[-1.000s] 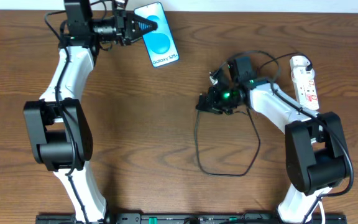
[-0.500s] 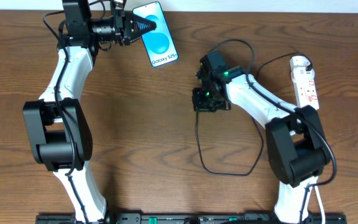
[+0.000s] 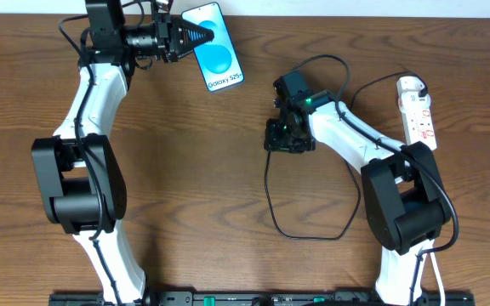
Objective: Plug charger to phone and switch on socket
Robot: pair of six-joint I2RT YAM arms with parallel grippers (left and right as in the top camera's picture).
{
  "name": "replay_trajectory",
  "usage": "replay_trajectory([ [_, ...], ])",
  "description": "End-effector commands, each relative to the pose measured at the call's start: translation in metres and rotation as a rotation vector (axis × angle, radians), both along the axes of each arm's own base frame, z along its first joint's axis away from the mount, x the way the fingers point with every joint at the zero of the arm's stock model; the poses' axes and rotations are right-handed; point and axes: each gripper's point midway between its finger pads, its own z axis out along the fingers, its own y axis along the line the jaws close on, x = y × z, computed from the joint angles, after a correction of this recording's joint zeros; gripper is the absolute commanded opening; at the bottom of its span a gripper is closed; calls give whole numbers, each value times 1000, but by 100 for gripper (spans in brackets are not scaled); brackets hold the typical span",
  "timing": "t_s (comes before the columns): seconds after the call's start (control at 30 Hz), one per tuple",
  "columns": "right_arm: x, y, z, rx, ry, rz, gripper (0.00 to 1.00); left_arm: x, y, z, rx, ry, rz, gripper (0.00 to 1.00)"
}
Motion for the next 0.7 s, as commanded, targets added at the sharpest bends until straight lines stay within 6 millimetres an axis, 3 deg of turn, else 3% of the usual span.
replay_trajectory([
  [0.0, 0, 2, -1, 7, 35, -112, 35, -9, 0, 17, -5, -57, -26, 7],
  [0.17, -5, 9, -10, 44, 78, -117, 23, -9, 0, 17, -5, -57, -26, 7],
  [0.43, -9, 13, -27, 59, 124, -115, 16, -9, 0, 17, -5, -57, -26, 7],
  [0.6, -8, 13, -28, 59, 123, -116, 1, -9, 0, 17, -5, -57, -26, 7],
  [0.67, -7, 12, -27, 63, 111, -84, 1, -9, 0, 17, -5, -57, -26, 7],
])
